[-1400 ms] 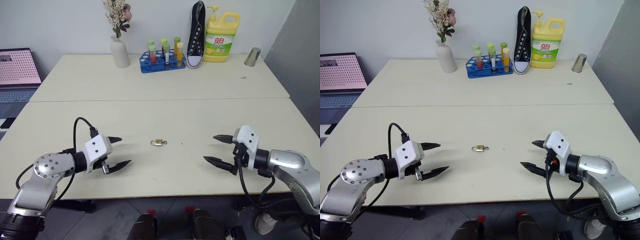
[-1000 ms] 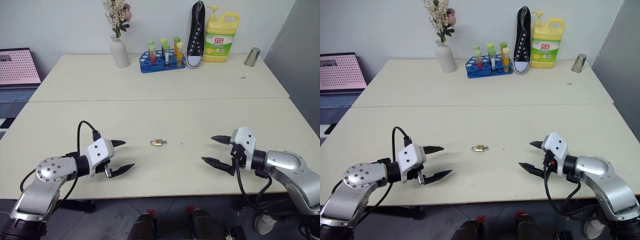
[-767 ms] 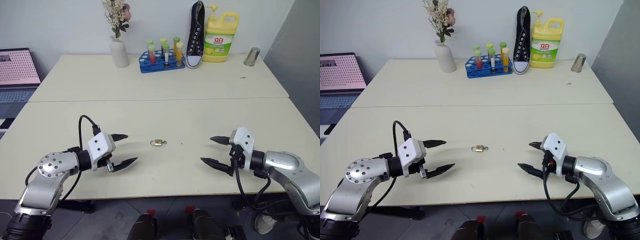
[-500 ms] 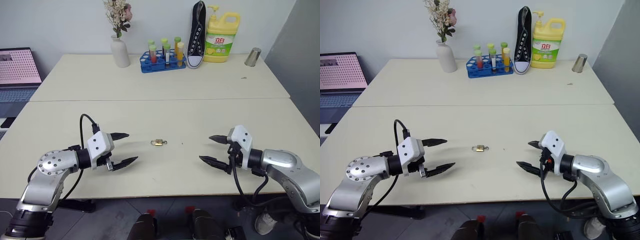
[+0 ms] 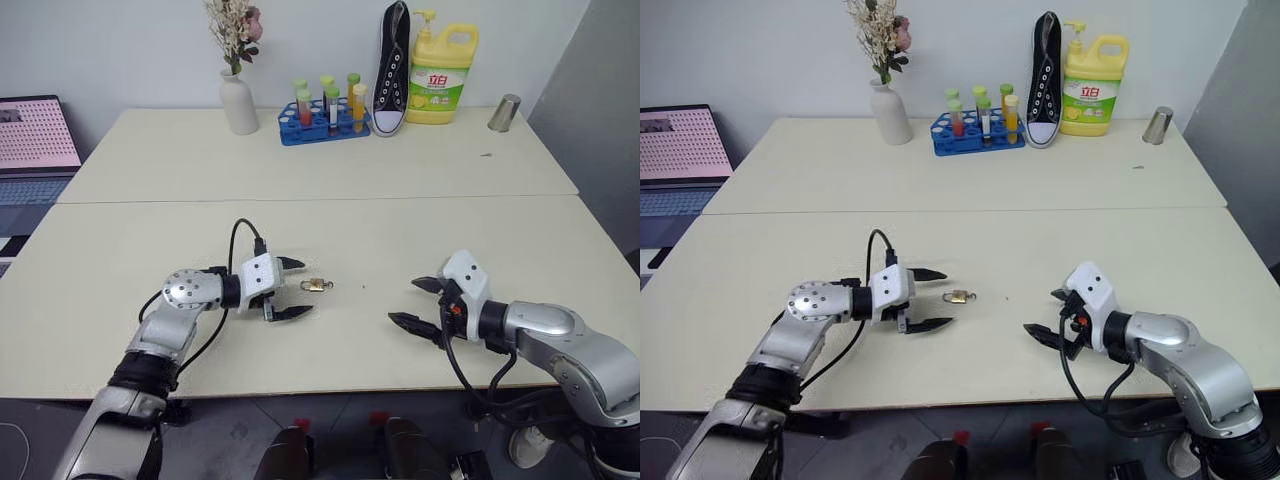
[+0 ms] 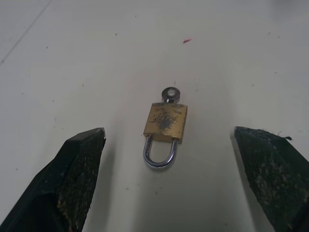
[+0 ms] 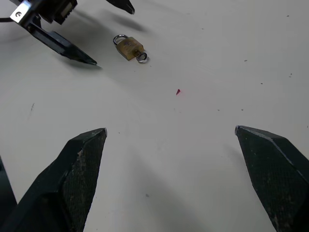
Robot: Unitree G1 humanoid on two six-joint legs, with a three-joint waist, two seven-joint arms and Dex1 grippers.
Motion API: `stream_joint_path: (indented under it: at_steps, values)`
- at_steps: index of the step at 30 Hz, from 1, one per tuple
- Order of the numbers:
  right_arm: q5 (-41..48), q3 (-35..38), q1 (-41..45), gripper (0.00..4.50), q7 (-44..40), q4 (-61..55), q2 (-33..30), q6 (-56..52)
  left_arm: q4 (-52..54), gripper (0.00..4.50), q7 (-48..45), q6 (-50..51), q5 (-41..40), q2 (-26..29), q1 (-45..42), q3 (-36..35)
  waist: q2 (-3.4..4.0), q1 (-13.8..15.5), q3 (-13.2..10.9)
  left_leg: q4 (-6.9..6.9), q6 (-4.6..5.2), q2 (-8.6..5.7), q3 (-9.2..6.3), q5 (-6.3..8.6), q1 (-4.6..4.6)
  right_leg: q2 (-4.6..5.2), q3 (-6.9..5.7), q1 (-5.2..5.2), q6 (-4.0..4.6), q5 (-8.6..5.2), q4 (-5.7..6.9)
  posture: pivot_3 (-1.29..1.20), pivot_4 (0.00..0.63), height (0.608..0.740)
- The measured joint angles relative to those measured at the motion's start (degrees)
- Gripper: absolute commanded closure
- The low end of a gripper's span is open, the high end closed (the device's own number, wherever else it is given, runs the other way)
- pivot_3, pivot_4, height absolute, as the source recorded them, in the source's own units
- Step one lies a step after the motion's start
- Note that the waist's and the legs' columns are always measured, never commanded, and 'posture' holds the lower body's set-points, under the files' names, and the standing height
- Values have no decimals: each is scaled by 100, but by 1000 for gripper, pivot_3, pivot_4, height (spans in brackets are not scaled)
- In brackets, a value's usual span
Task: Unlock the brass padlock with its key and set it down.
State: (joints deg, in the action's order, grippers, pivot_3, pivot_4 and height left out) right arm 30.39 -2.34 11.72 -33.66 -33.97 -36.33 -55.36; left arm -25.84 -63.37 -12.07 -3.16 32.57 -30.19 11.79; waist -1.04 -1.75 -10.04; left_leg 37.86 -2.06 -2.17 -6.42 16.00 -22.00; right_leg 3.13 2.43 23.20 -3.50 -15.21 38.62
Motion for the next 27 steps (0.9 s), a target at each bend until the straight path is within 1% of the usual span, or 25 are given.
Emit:
stream_joint_path:
  at_steps: [4,8,11,20,27]
  values:
    - [118,55,46,36,174,-224,95,-257,-847,0,-8,-316,154,-299,-572,140,-5,23,5,4,0,-7,-3,0,1,6,-1,-6,-1,0,0,0,150,740]
    - [240,64,44,36,289,-335,114,-400,-1265,0,-163,-331,152,-389,-817,141,-6,22,6,5,0,-7,-5,0,1,6,-3,-6,-1,0,1,0,150,740]
    - [251,106,44,0,377,-364,115,-442,-1424,583,-313,-289,155,-397,-926,164,-5,12,7,5,1,-7,-4,0,3,6,-2,-7,-1,0,5,0,150,740]
    - [255,123,69,0,392,-362,112,-462,-1541,3485,-655,-218,264,-364,-1086,432,-4,-1,21,5,2,-7,-6,-1,11,5,-2,-11,-2,0,14,0,150,740]
    - [241,121,71,0,322,-362,49,-324,-1413,3534,-599,-223,350,-346,-1030,479,-2,-2,41,5,2,-6,-6,-1,14,4,-2,-12,-2,0,14,0,150,740]
